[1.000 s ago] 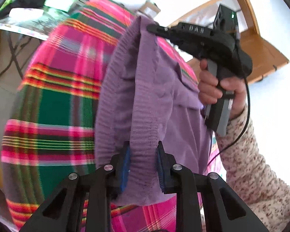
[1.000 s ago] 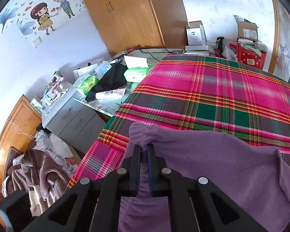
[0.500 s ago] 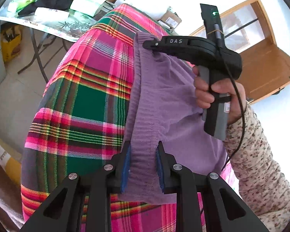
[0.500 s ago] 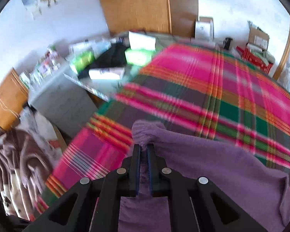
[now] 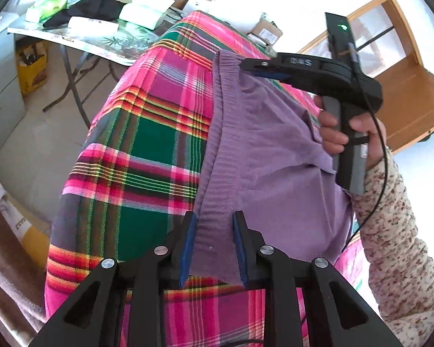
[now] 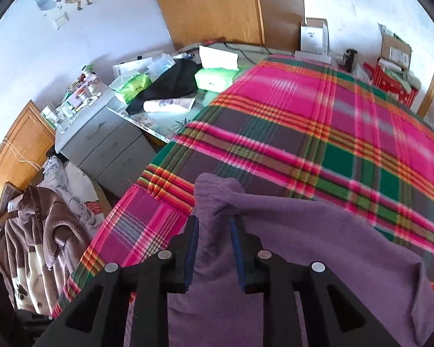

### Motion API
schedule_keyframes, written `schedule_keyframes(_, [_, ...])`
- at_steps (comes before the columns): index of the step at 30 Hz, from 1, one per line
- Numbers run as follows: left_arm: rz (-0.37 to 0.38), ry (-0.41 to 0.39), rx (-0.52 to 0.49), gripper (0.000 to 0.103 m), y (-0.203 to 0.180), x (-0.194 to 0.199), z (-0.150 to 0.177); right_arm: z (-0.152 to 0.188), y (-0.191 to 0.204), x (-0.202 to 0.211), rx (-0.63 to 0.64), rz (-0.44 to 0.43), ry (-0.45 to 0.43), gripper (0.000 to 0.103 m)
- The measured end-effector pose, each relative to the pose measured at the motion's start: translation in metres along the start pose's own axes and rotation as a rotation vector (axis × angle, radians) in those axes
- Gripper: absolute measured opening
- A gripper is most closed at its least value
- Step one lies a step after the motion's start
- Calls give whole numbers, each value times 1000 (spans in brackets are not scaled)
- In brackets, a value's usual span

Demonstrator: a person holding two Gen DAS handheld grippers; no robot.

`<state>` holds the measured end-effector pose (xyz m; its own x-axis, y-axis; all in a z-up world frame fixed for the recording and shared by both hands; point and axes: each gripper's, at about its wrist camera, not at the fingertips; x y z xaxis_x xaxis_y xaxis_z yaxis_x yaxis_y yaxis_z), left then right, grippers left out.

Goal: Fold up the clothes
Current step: 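Lay the sweatpants flat on the bed and open both tools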

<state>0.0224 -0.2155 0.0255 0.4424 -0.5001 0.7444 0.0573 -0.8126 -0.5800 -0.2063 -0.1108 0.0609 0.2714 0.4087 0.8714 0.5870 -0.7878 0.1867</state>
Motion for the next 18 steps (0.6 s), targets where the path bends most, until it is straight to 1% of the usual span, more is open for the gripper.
schedule_keyframes(3, [-13, 0, -4, 27, -3, 2, 0, 3, -7, 15, 6, -10, -17, 26])
schedule_keyframes(7, [-35, -7, 10, 27, -2, 6, 5, 4, -22, 27, 5, 22, -47, 26])
schedule_keyframes(9, [-40, -12, 22, 35, 0, 10, 9, 5, -32, 29, 0, 38, -57, 29])
schedule_keyframes(10, [-52, -20, 34, 38, 2, 13, 12, 5, -36, 30, -3, 46, -60, 33])
schedule_keyframes(12, [-66, -27, 47, 39, 6, 18, 16, 7, -45, 31, -11, 64, -68, 34])
schedule_keyframes(14, [-80, -27, 62, 39, 11, 21, 19, 11, -57, 34, -32, 60, -71, 34])
schedule_keyframes(18, [-65, -34, 69, 39, 9, 25, 20, 27, -79, 52, -79, 45, -85, 36])
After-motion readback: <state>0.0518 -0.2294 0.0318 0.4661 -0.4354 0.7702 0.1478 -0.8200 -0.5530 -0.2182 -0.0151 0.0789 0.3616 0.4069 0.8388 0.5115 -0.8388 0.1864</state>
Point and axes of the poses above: each gripper's, at about its wrist camera, not at the fingertips, and x roughly against the way its jaws point, y to its left, z to its underside, and after that the axes turned 3 degrees about y, right-handed
